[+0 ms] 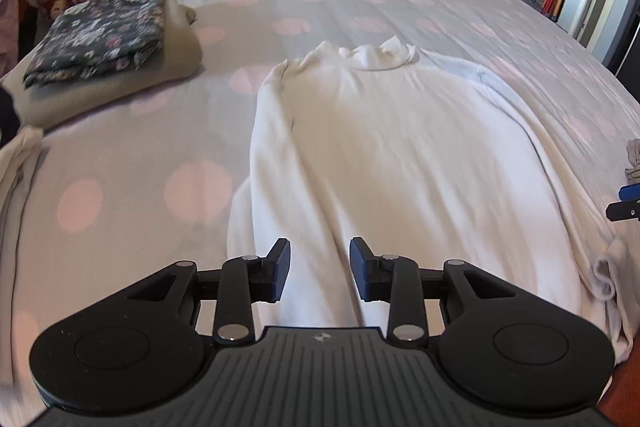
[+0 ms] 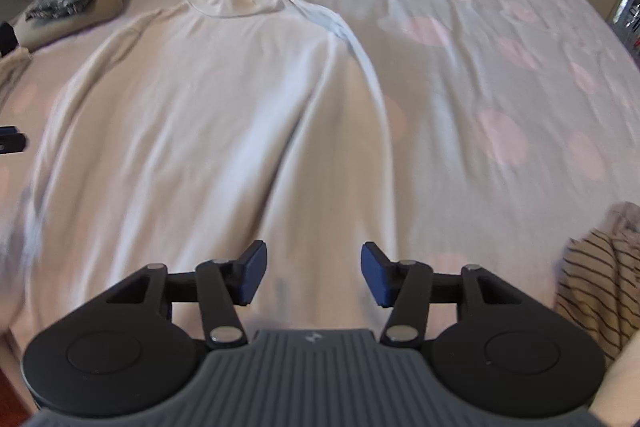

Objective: Fold clothes
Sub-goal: 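Smooth the white shirt flat on the bed with both grippers, then grasp a sleeve cuff with the right gripper and fold it across the shirt body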

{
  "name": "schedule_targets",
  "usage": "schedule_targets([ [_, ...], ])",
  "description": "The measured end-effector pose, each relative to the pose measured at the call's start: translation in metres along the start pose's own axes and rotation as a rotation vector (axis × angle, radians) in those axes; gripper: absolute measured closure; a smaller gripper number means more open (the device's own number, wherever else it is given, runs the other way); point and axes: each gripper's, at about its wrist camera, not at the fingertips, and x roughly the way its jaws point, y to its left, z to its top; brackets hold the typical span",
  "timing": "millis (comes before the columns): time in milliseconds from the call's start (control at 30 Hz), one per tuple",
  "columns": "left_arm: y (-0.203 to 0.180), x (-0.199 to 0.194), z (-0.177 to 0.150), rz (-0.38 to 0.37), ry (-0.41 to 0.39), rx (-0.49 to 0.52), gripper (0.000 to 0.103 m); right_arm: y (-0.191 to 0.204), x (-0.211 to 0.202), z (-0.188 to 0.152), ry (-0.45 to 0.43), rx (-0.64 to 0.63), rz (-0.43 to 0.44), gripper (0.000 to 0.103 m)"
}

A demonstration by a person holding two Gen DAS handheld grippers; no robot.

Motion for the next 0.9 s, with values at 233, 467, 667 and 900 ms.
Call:
schedule_targets([
  [233,0.001,-0.007,-0.035,0.020,-0.008,-0.086,0.063,-0.053,0.021,-0.029,0.182,0.264,-0.032,0.045],
  [467,-0.001,-0.002,-0.053,-0.013,-0.013,-0.095,0.062,-0.056,0.037,-0.053,0.320,0.340,0.017,0.039],
  [667,0.008,0.005,-0.061,-0.047,-0.005,-0.134,0.062,-0.037,0.026,-0.055,0.314,0.291,-0.021,0.084],
  [900,0.009,0.012,-0.061,-0.064,0.006,-0.138,0.062,-0.044,-0.001,-0.046,0.280,0.274,-0.116,0.090],
])
